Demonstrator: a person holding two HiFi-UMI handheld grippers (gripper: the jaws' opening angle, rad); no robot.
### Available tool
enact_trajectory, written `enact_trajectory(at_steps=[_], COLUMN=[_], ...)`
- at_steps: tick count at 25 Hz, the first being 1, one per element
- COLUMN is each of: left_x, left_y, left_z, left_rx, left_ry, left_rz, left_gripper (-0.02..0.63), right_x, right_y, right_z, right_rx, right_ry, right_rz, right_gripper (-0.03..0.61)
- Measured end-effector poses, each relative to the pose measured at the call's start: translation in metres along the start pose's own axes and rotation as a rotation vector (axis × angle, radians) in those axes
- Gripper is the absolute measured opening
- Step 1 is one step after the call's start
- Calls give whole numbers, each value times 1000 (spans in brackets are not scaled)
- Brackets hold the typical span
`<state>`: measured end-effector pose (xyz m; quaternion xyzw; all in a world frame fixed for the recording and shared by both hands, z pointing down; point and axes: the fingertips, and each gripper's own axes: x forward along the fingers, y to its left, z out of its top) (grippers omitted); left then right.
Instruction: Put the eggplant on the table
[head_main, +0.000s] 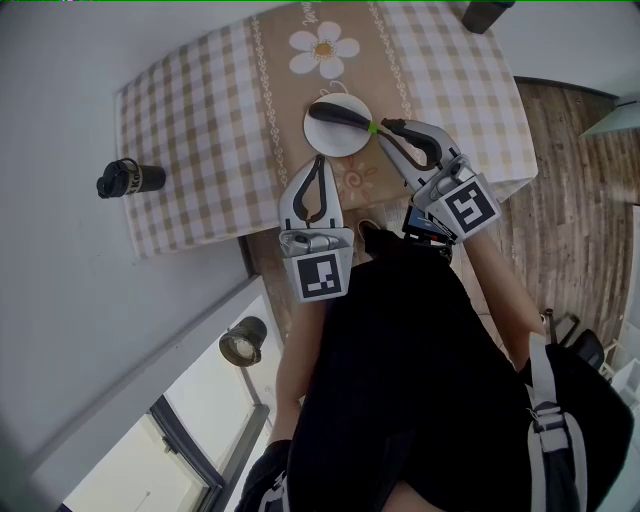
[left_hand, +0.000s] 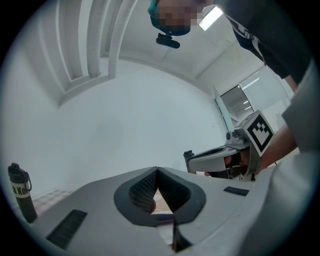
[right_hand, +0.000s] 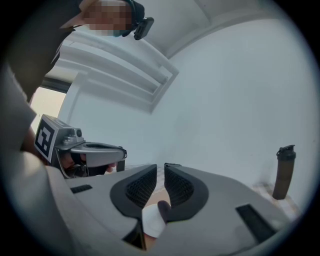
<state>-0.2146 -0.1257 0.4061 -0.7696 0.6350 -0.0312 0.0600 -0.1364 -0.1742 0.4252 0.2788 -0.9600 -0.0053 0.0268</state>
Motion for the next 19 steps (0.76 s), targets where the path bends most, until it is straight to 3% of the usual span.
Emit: enact_trajectory(at_steps=[19], left_x=[-7], left_y=[7], left_z=[-13], left_rx=[-13], left_ry=[25], left_rz=[23], left_gripper=[-10], right_x=[13], right_y=[-3], right_z=[-14], right_rx=[1], right_ry=[40], right_rz=[10], right_gripper=[52])
